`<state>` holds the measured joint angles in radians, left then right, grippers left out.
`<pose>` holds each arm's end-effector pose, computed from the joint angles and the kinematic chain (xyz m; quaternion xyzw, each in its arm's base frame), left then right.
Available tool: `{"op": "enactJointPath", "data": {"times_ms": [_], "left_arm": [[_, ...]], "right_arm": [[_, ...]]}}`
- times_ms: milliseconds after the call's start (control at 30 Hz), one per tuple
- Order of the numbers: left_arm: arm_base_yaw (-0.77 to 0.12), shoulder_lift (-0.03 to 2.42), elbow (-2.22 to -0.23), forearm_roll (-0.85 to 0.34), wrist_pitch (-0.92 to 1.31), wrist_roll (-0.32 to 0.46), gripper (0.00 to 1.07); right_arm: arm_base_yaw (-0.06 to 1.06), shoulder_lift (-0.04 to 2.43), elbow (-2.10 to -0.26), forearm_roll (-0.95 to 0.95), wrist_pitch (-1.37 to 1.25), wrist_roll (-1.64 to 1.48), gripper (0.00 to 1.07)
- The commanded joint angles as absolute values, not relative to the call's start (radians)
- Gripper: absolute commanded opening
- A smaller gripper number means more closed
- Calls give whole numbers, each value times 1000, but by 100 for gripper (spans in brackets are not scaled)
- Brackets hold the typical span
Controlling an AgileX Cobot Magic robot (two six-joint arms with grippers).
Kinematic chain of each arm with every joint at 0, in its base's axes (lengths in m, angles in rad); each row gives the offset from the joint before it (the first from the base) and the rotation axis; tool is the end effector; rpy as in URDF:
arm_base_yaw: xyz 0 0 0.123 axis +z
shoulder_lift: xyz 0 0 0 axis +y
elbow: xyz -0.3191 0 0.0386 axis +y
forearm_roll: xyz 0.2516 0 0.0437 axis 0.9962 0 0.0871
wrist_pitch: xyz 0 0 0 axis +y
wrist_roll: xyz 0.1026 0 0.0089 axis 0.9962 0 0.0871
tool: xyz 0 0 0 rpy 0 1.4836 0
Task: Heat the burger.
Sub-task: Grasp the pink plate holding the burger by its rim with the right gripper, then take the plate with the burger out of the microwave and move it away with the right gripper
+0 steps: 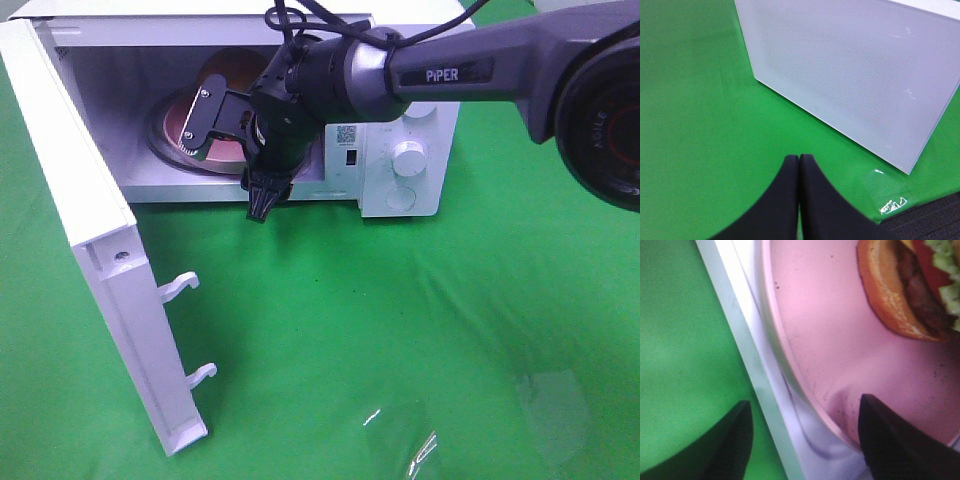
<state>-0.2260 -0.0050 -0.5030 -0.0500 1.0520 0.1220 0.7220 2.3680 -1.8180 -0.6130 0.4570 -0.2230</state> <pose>-0.0287 0.0020 0.2752 0.1478 0.8356 -0.0524 0.5265 0.4366 0.3496 0.1495 -0.6016 0.7070 -0.1309 0.3480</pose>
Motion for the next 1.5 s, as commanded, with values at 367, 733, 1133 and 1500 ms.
{"op": "enactJointPath", "data": {"times_ms": [367,733,1133,1500], "left_arm": [[-224,-26,-499,-48,1040,123,0],[-224,-26,-499,-48,1040,123,0],[-224,-26,-499,-48,1040,123,0],[-224,-26,-499,-48,1040,123,0]], "right_arm": [[721,2400,-1825,-598,462,-216,15],[724,2379,-1825,-565,476,-229,0],[724,2306,-1820,-508,515,-375,0],[724,2258,-1757,-485,526,-472,0]]}}
